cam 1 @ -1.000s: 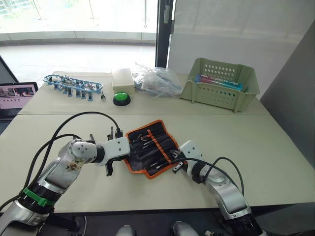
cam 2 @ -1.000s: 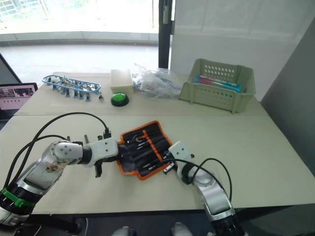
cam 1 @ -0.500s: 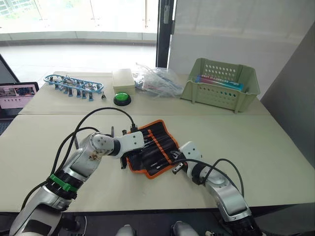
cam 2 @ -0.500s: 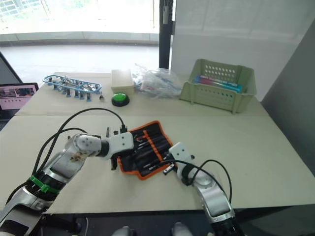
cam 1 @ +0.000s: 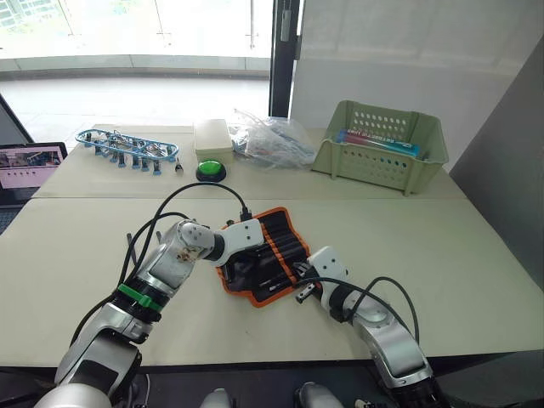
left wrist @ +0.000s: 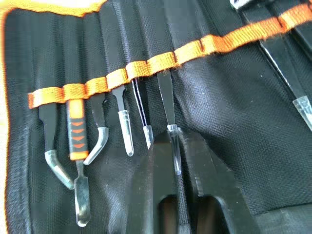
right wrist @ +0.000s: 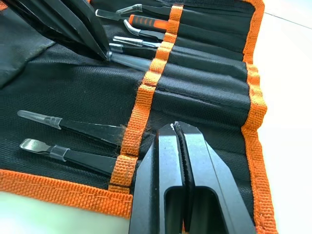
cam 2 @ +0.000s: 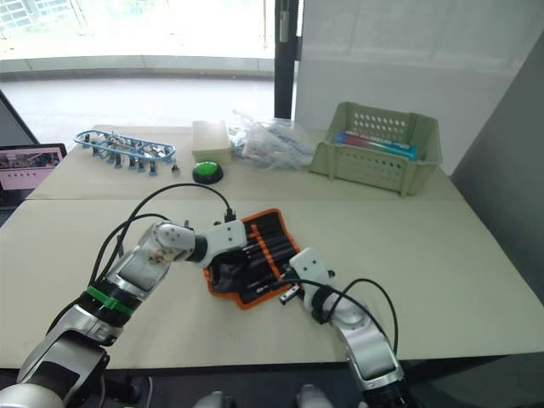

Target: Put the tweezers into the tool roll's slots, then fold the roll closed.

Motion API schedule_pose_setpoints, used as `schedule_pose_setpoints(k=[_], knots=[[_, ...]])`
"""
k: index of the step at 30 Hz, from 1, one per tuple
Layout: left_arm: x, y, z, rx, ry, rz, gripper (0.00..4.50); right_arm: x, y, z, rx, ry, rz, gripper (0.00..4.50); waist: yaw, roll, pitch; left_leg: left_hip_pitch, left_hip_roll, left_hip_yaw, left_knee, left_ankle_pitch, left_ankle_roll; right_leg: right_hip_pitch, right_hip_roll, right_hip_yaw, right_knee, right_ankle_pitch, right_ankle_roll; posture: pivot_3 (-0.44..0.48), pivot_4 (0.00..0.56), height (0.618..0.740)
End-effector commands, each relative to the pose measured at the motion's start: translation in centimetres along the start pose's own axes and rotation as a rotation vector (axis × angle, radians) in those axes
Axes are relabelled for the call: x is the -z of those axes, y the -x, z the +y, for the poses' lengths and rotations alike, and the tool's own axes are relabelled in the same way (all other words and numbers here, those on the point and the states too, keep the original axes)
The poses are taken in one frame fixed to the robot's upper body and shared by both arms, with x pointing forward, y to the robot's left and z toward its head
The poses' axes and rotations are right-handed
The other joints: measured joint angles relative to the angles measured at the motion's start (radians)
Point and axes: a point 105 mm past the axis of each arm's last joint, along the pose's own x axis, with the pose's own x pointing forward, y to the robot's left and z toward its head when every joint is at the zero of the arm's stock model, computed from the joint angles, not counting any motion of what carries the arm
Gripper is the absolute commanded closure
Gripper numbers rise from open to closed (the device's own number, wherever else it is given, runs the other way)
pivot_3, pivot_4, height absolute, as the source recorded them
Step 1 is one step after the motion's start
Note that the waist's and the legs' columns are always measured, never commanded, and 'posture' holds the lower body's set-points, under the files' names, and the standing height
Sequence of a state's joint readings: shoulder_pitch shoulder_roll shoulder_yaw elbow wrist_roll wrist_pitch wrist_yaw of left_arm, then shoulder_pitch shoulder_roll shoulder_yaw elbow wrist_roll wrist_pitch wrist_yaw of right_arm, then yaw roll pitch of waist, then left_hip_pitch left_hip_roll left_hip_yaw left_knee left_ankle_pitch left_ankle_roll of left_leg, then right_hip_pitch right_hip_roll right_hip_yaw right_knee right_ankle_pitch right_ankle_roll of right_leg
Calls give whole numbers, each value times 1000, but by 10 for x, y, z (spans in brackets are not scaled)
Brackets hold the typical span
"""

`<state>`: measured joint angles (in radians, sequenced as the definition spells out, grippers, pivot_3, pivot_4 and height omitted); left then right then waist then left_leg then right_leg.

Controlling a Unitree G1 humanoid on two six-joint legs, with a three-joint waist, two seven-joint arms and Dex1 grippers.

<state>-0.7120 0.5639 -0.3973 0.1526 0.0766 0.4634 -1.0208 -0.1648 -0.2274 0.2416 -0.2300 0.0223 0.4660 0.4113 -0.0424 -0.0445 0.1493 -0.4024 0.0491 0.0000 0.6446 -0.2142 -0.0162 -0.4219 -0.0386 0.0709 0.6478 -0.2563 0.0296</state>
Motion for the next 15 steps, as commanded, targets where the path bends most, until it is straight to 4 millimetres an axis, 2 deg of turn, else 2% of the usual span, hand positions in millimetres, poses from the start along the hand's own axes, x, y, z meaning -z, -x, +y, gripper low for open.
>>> schedule_pose_setpoints(k=[1, 4, 6, 8, 10, 12, 15], knots=[[-23, 24, 10, -54, 13, -121, 2881, 11, 1, 9, -29, -18, 47, 4500, -1, 0, 0, 0, 0, 0, 0, 0, 0, 0, 0, 0, 0, 0, 0, 0, 150, 738], [-33, 41, 10, -56, 54, -197, 1928, 12, 1, 7, -26, -18, 50, 4500, -3, 0, 0, 0, 0, 0, 0, 0, 0, 0, 0, 0, 0, 0, 0, 0, 150, 738], [-35, 67, 13, -95, 109, -256, 1233, 13, 1, 6, -27, -9, 57, 4500, -4, 0, 0, 0, 0, 0, 0, 0, 0, 0, 0, 0, 0, 0, 0, 0, 150, 738], [-26, 98, 13, -160, 183, -285, 595, 15, 1, 7, -33, -6, 63, 4500, -12, 0, 0, 1, 1, 0, 0, 0, 0, 0, 0, 0, 0, 0, 0, 0, 150, 738], [-8, 123, 7, -223, 249, -267, 42, 16, 1, 7, -39, -6, 66, 4500, -22, 0, 0, 2, 1, 0, -1, 0, 0, 0, 0, 0, 1, 0, 0, 0, 150, 738], [19, 145, -4, -309, 336, -229, 42, 16, 2, 6, -45, -7, 62, 4500, -21, 1, 0, 3, 1, -1, -2, 0, 0, 1, 0, 0, 1, 0, 0, 0, 150, 738], [45, 167, -24, -426, 435, -201, 42, 16, 3, 4, -50, -8, 58, 4500, -21, 1, 0, 4, 1, 0, -2, 0, 0, 2, -2, 0, 0, 0, -1, 0, 150, 738]])
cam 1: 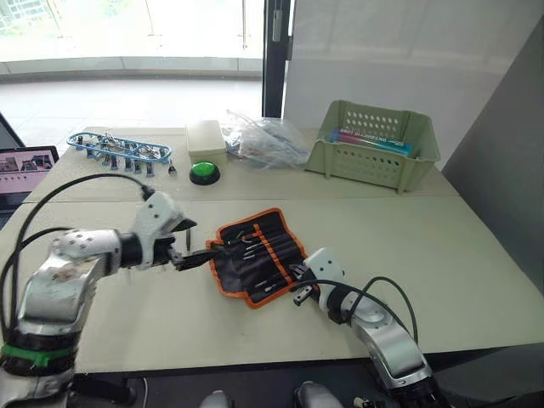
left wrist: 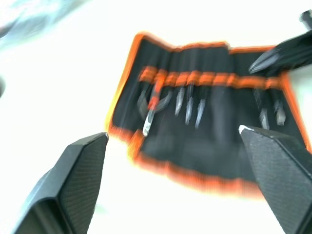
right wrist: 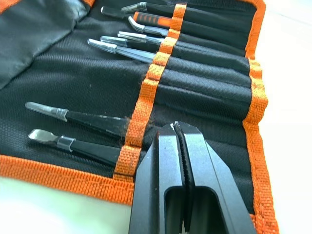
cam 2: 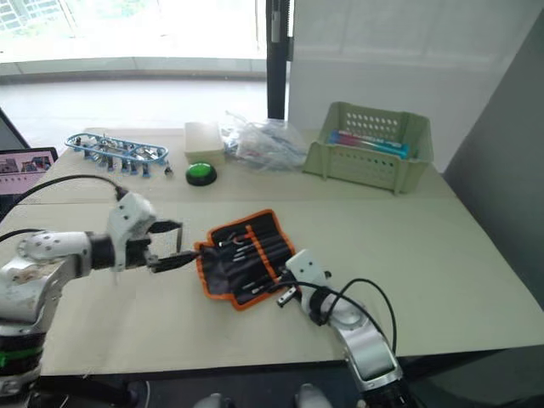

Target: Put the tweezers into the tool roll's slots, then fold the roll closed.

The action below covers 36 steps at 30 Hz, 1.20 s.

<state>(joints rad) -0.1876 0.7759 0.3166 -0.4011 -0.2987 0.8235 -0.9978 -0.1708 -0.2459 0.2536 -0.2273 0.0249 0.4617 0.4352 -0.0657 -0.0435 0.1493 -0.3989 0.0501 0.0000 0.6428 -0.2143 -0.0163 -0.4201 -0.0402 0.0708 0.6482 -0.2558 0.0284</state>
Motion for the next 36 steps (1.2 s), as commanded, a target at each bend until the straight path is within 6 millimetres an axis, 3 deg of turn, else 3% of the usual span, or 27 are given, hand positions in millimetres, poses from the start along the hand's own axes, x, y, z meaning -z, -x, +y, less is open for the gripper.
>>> schedule_pose_setpoints(k=[1, 8, 11, 17, 23, 29, 32, 36], knots=[[5, 34, -2, -162, 40, -62, 42, 16, 4, 1, -24, -27, 45, 4500, 7, -1, 0, 0, 0, 0, 0, 0, 0, 0, 0, 0, 0, 0, 0, 0, 150, 738], [70, 92, -26, -475, 194, -5, 42, 24, 8, -2, -70, -11, 69, 4500, 21, -4, -1, 4, 0, 3, 1, 0, 0, 3, -3, 0, -1, 1, -2, 0, 150, 738], [93, 114, -51, -556, 277, 31, 42, 24, 8, -6, -79, -11, 71, 4500, 23, -5, -2, 6, 1, 3, 1, 0, 0, 4, -3, 0, -1, -4, -7, 0, 150, 738], [109, 139, -76, -724, 354, 41, 42, 25, 6, -6, -96, -17, 75, 4500, 23, -5, -1, 9, 1, 4, 1, -5, -8, 4, -4, 1, -6, -7, -7, 0, 150, 738], [106, 127, -73, -739, 360, 4, 42, 24, 3, -2, -117, -16, 74, 4500, 20, -6, -1, 9, 0, 4, 1, -5, -9, 2, -4, 1, -7, -7, -7, 0, 150, 738], [101, 95, -40, -816, 391, -69, 42, 20, 1, -4, -102, -14, 64, 4500, 16, -5, -2, 9, 0, 3, 1, -2, -4, 3, -2, 1, -5, -6, -7, 0, 150, 738], [109, 80, -23, -899, 421, -42, 42, 19, 1, -6, -90, -15, 60, 4500, 19, 6, -2, 10, -1, 3, 1, 0, 0, 9, -2, 2, -6, -4, -5, 0, 150, 738], [112, 59, -9, -949, 464, -45, 42, 18, 1, -8, -73, -13, 56, 4500, 18, 2, -3, 10, 1, 0, 0, 0, -1, 9, 3, 1, -3, -1, 0, 0, 150, 738]])
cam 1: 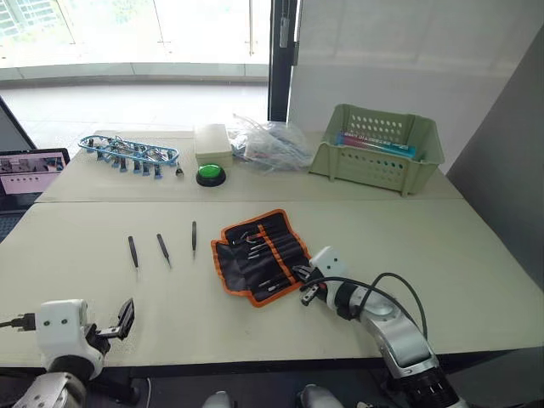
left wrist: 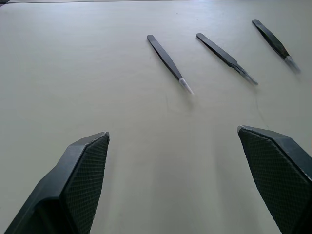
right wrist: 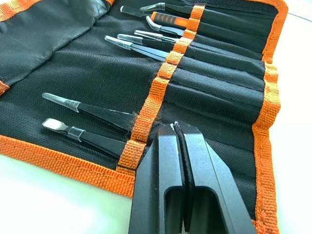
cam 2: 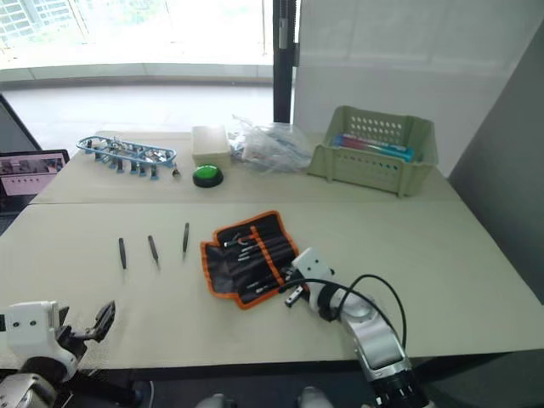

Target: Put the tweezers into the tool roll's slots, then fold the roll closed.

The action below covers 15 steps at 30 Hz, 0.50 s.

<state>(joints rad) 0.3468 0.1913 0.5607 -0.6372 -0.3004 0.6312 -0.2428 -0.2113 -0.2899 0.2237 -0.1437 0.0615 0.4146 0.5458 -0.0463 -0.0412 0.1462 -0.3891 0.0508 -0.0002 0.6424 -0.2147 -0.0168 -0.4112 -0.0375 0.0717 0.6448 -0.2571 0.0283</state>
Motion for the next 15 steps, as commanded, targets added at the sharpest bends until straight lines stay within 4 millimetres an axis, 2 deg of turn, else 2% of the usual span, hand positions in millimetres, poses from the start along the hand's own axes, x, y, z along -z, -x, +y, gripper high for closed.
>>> schedule_pose_setpoints(k=[1, 5, 11, 13, 15], knots=[[1, -18, -3, -53, 7, 7, 42, 11, 2, 0, 15, -22, 42, 4500, -2, -1, 0, 0, 0, 0, 0, 0, 0, 0, 0, 0, 0, 0, 0, 0, 150, 738], [12, -47, -10, -80, 54, 76, 42, 10, 2, -1, 32, -20, 37, 4500, 2, -1, 0, 0, -1, 0, 0, 0, 0, 1, -1, 0, 0, 0, 1, 0, 150, 738], [22, -68, -14, -101, 89, 137, 42, 8, 5, -4, 51, -19, 34, 4500, 4, 1, 0, 5, -1, 0, 0, 0, 0, 6, -1, 0, 0, 1, 1, 0, 150, 738], [34, -77, -24, -77, 125, 204, 42, 7, 6, -4, 55, -18, 33, 4500, 10, 4, 0, 6, -1, 0, 0, 0, 0, 6, -1, 0, 0, 1, 1, 0, 150, 738], [36, -81, -32, -59, 158, 211, 42, 7, 5, -5, 57, -16, 32, 4500, 12, 7, -2, 6, -2, 0, 0, 0, 0, 7, -2, -1, 0, 1, 1, 0, 150, 738]])
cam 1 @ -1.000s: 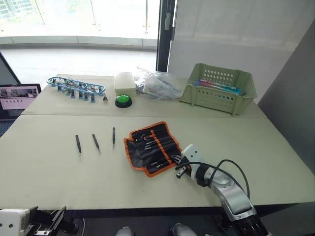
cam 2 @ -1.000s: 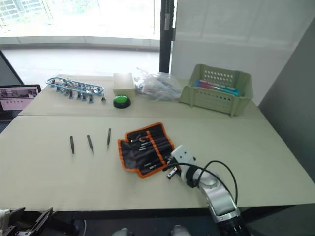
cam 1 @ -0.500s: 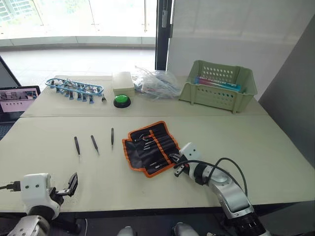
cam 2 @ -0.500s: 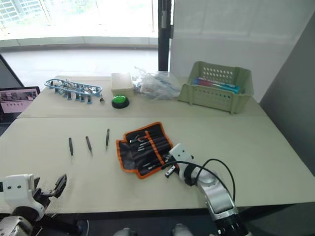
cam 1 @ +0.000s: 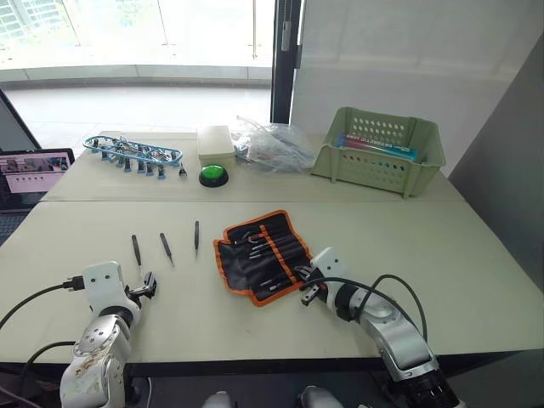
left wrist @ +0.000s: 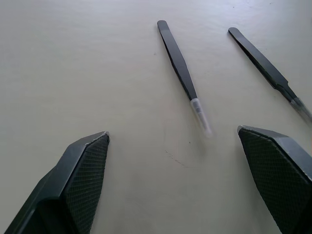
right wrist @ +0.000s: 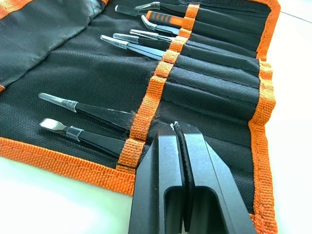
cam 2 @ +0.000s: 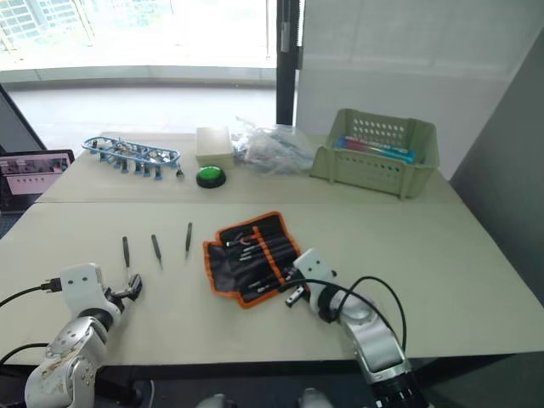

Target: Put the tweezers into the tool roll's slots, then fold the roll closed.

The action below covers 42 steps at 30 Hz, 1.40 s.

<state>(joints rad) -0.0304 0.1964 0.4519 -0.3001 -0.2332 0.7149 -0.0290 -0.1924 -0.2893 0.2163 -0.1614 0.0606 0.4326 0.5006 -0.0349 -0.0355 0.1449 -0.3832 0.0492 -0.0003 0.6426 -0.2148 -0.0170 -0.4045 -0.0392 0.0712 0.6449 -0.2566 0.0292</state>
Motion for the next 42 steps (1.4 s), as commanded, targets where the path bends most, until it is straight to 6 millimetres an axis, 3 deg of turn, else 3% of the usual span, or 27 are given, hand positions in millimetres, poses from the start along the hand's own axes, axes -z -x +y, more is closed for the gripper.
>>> schedule_pose_setpoints(k=[1, 14, 19, 21, 23, 27, 30, 33, 35, 38, 42], knots=[[30, -8, -12, 30, 50, 129, 288, 3, 2, -2, 8, -2, 18, 4500, 0, 4, -2, 0, 0, 0, 0, 0, 0, 0, 0, 0, 0, 0, 0, 0, 150, 738], [16, -29, -45, 150, 73, 107, 4468, 1, 0, 0, 9, -4, 12, 4500, 32, 8, -3, -1, -5, -1, 0, 0, 0, 2, -4, 0, -2, -2, -3, 0, 150, 738], [8, -29, -40, 144, 49, 70, 4468, 2, 1, 0, 14, -6, 13, 4500, 32, 7, -3, -2, -5, -1, 0, 0, 0, 2, -4, 0, -3, -2, -3, 0, 150, 738], [-2, -28, -35, 130, 30, 23, 4468, 1, 1, 0, 15, -7, 13, 4500, 32, 7, -3, -3, -5, -1, 0, 0, 0, 2, -4, 0, -3, -2, -3, 0, 150, 738], [-26, -24, -38, 157, -93, -92, 4468, 2, 1, -1, 17, -7, 14, 4500, 29, 6, -2, -4, -5, -1, 0, 0, 0, 1, -4, 0, -3, -2, -3, 0, 150, 738], [-73, -1, -73, 366, -284, -305, 4468, 3, 1, 0, 15, -8, 19, 4500, 21, -5, 4, -7, -3, -1, 0, 0, 0, -2, -3, 0, -4, -1, -3, 0, 150, 738], [-90, 17, -99, 538, -383, -375, 4468, 4, 2, 0, 14, -9, 25, 4500, 17, -8, 5, -9, -2, 0, 0, 0, 0, -3, -3, 0, -6, -1, -3, 0, 150, 738], [-83, 43, -133, 829, -478, -328, 4468, 5, 2, 0, 16, -9, 30, 4500, 15, -7, 5, -9, -1, 1, 0, 0, 0, -3, -4, 0, -7, 0, -1, 0, 150, 738], [-63, 55, -145, 998, -605, -220, 4468, 5, 1, 1, 15, -10, 30, 4500, 13, -7, 5, -9, -1, 1, -2, 0, 0, -4, -4, 0, -8, 0, -1, 0, 150, 738], [-44, 60, -146, 1120, -804, -115, 4468, 4, 1, 2, 17, -13, 27, 4500, 10, -7, 5, -10, -1, 1, -6, 0, 0, -7, -3, 0, -8, -1, -2, 0, 150, 738], [-43, 49, -141, 1118, -1012, -76, 4468, 3, 1, 3, 25, -18, 21, 4500, 10, -7, 5, -18, -1, 1, -8, 0, 0, -16, -2, 0, -6, -2, -2, 0, 150, 738]])
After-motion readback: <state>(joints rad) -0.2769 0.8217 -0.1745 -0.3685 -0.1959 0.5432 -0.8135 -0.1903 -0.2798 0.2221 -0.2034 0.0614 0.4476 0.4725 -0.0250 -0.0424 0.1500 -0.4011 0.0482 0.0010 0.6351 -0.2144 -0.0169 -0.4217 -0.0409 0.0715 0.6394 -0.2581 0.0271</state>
